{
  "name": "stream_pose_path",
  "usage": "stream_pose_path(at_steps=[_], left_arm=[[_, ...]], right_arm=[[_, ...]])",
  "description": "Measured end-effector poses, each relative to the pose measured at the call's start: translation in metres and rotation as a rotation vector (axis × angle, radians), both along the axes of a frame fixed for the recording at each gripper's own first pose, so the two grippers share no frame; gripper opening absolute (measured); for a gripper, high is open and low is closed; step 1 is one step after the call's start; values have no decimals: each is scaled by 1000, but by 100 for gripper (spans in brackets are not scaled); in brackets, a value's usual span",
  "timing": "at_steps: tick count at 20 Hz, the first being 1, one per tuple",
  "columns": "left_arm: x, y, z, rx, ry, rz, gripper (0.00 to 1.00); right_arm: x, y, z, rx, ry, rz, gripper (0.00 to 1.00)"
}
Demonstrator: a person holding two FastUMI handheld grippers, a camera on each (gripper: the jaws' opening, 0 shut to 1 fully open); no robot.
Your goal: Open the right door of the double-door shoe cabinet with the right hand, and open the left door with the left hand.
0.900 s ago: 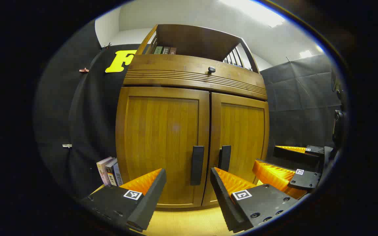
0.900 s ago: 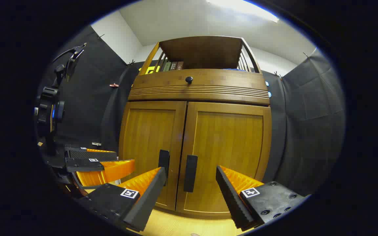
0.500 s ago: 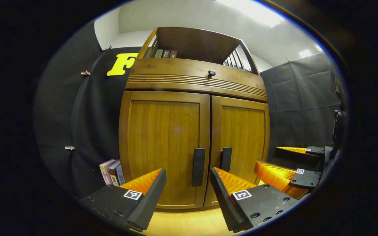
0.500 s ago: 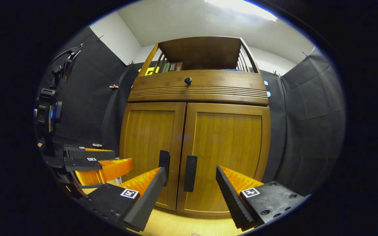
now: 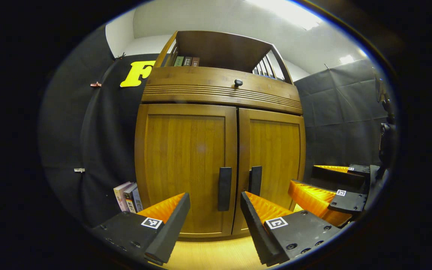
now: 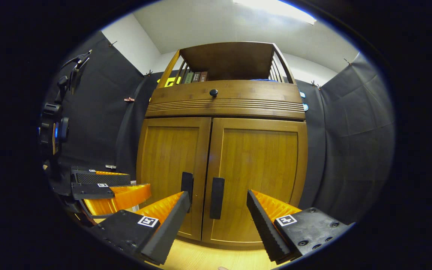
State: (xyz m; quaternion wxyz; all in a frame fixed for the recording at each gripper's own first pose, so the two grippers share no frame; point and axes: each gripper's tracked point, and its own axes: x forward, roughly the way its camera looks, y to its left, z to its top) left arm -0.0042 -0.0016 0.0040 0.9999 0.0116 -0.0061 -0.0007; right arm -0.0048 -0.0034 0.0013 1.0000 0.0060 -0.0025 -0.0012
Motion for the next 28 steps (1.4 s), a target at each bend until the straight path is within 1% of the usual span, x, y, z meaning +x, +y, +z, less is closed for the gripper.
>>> stream_pose_path(at_steps=[1,2,3,4,5,6,8,9,10,11,12,15,17,18,20,23,25,26,28], left_arm=[[0,0,0,0,-1,-3,80],[-1,0,1,1,-4,-3,85],[-1,0,1,1,-10,-2,85],[-2,1,3,0,-14,2,84],[-3,1,3,0,-17,4,80],[-3,1,4,0,-19,6,80],[-5,3,4,-2,-24,8,80],[-5,3,4,-3,-25,9,84],[-5,4,4,-6,-26,10,80],[-6,4,3,-8,-25,10,80],[-7,5,3,-8,-24,10,84],[-8,9,3,-7,-27,19,84],[-10,15,2,-12,-29,23,84],[-11,18,2,-15,-31,25,80],[-15,24,1,-18,-35,32,80],[-19,43,2,-8,-51,68,80],[-23,51,2,-17,-56,76,80],[-26,55,2,-19,-55,82,84],[-29,70,3,-8,-62,116,85]], right_arm=[[1,-1,0,0,0,1,99],[1,-1,1,-1,-1,1,99],[0,0,0,-4,-3,2,99],[0,1,0,-6,-4,4,97],[0,1,-1,-7,-5,4,99],[1,1,-2,-7,-7,6,97],[4,0,-7,-8,-1,4,97],[7,1,-9,-10,5,0,97],[10,1,-11,-11,11,-2,97],[14,1,-14,-11,17,-2,98],[18,2,-16,-9,25,-1,97],[35,4,-24,-4,32,-5,98],[53,8,-28,-4,34,-21,97],[62,8,-31,-6,39,-33,97],[75,6,-36,-2,48,-55,95],[94,-2,-40,20,39,-95,96],[106,-7,-44,8,30,-131,95],[112,-7,-46,5,28,-142,95],[122,-6,-55,12,40,-145,96]])
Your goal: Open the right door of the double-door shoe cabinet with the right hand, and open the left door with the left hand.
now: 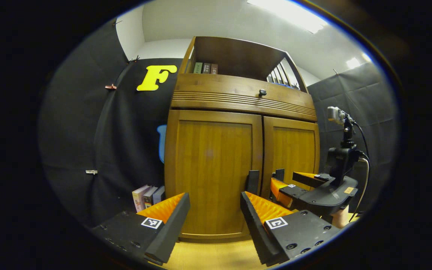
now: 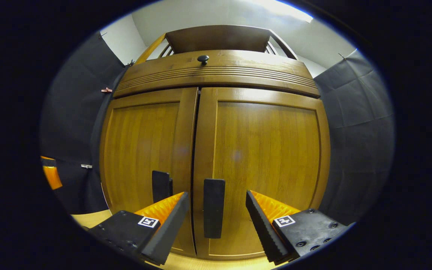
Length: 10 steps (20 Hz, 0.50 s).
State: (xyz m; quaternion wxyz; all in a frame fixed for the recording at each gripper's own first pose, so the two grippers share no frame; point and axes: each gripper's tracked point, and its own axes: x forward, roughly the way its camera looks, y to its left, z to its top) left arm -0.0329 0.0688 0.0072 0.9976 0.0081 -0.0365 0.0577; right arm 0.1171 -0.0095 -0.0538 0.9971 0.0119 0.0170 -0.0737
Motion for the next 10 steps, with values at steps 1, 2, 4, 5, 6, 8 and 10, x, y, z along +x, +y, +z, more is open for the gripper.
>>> stream_pose_path(at_steps=[1,2,4,5,6,8,10], left_arm=[[0,8,1,11,-5,21,80],[-1,13,2,17,-8,33,85],[-4,17,2,17,-9,39,84],[-5,21,3,15,-12,45,84],[-6,25,5,15,-17,54,84],[-6,33,7,12,-28,71,80],[-5,35,3,-6,-25,70,84]], right_arm=[[4,2,-5,9,11,5,95],[9,-1,-8,14,18,-9,92],[17,1,-13,20,19,-8,85],[18,-1,-13,17,24,-18,85],[21,-3,-16,9,22,-30,76],[22,-5,-16,-6,16,-48,56],[29,-3,-21,12,29,-31,57]])
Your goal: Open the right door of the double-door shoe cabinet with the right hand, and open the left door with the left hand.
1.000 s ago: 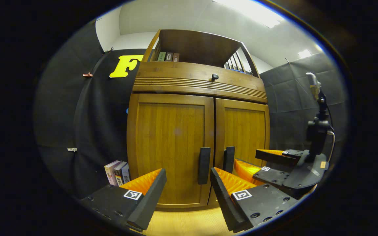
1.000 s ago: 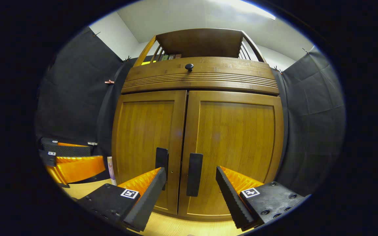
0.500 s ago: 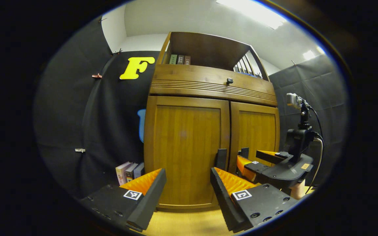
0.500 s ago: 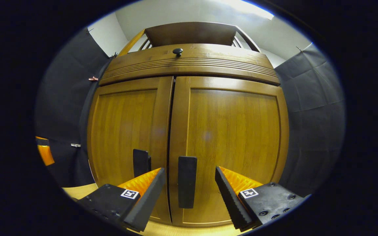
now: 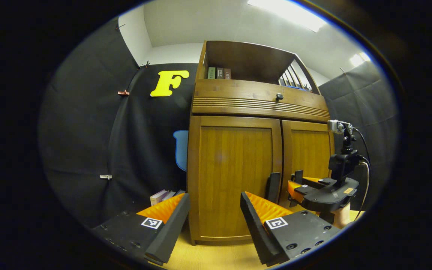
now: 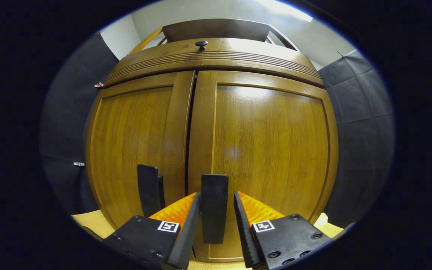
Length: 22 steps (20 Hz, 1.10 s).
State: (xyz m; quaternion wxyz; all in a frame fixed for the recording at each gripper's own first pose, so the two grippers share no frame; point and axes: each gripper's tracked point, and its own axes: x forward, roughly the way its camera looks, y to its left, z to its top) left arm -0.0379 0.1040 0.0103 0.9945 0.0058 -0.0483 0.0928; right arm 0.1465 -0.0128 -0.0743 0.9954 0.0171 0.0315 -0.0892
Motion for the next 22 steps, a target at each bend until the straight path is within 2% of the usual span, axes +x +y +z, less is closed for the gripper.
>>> stream_pose_path(at_steps=[2,4,5,6,7,8,9,10,11,12,13,14,15,16,19,20,22], left_arm=[[2,1,-3,-17,6,-7,84],[4,3,-7,-26,18,-8,84],[4,3,-9,-26,23,-6,85],[4,3,-9,-28,26,-5,81],[5,4,-9,-31,27,-4,84],[5,4,-9,-33,29,-4,84],[4,4,-10,-35,29,-1,84],[4,5,-10,-37,31,3,84],[4,5,-11,-38,32,5,80],[4,5,-12,-39,35,8,84],[3,5,-11,-40,35,10,84],[2,4,-10,-41,36,12,84],[0,3,-9,-42,36,13,84],[1,3,-9,-42,36,13,80],[-1,0,-9,-39,40,0,80],[-2,-2,-9,-37,43,-7,85],[-2,-21,-11,-31,48,-22,84]], right_arm=[[-6,2,4,-14,-3,3,39],[-6,3,3,-31,3,7,30],[-7,3,5,-39,-3,14,30],[-9,3,3,-46,4,28,16],[-11,4,3,-57,4,44,16],[-13,4,3,-62,2,55,26],[-16,5,4,-61,2,63,21],[-20,5,4,-59,5,74,21],[-26,6,6,-55,8,90,21],[-32,7,8,-51,11,110,21],[-39,7,10,-39,14,132,21],[-48,7,12,-27,15,150,25],[-57,7,14,-17,17,165,21],[-65,7,16,-19,18,177,21],[-89,3,20,-19,33,212,21],[-95,1,22,-11,36,224,21],[-109,-3,27,-5,37,243,21]])
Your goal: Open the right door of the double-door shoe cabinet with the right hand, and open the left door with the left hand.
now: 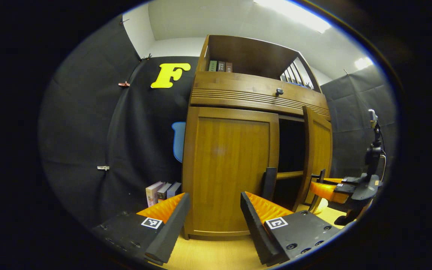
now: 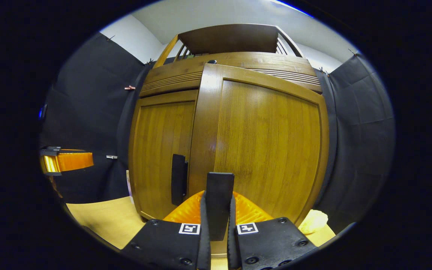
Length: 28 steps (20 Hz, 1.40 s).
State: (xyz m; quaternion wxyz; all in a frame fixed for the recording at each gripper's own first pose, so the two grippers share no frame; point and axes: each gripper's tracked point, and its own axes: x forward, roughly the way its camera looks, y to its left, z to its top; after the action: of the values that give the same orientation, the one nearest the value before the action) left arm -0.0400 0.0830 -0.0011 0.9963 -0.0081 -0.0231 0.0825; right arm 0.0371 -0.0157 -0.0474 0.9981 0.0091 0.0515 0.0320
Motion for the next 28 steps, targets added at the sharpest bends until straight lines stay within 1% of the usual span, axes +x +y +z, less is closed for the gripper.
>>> stream_pose_path(at_steps=[3,5,6,7,8,9,10,14,15,16,17,18,19,20,21,22,23,24,25,26,28], left_arm=[[3,-14,1,9,5,-18,84],[4,-24,0,14,10,-33,84],[5,-30,-1,16,14,-42,84],[6,-35,-2,18,18,-50,80],[7,-39,-1,20,20,-56,84],[8,-45,-2,22,20,-64,80],[10,-51,-1,22,18,-72,84],[18,-73,-3,18,19,-110,84],[19,-77,-4,15,20,-118,81],[22,-82,-5,13,22,-129,81],[24,-86,-8,9,24,-140,81],[27,-90,-10,2,29,-149,85],[29,-94,-13,-2,37,-156,84],[32,-96,-15,-3,44,-160,81],[34,-98,-18,-4,50,-162,81],[37,-101,-19,-5,52,-164,84],[40,-104,-20,-7,53,-167,81],[42,-106,-20,-8,55,-172,81],[45,-109,-22,-7,59,-178,81],[48,-113,-24,-5,64,-184,80],[54,-119,-27,-13,72,-195,80]], right_arm=[[-11,-5,7,-9,2,13,21],[-27,-14,12,-9,0,18,21],[-37,-20,13,-7,0,19,25],[-46,-25,14,-4,1,18,21],[-54,-29,14,0,-1,17,21],[-58,-33,15,4,0,16,21],[-62,-37,17,10,-1,15,20],[-82,-58,22,18,5,6,20],[-85,-63,22,23,9,-1,20],[-93,-67,21,23,11,-8,16],[-98,-71,22,18,11,-15,16],[-104,-77,22,11,11,-23,20],[-109,-82,21,6,11,-31,20],[-114,-86,20,3,12,-40,16],[-118,-91,20,-1,13,-51,20],[-114,-91,23,-6,11,-64,15],[-116,-94,24,-16,8,-79,20],[-121,-102,24,-28,3,-90,20],[-126,-110,25,-39,-2,-102,24],[-129,-116,25,-47,-4,-115,19],[-135,-132,23,-55,-3,-151,19]])
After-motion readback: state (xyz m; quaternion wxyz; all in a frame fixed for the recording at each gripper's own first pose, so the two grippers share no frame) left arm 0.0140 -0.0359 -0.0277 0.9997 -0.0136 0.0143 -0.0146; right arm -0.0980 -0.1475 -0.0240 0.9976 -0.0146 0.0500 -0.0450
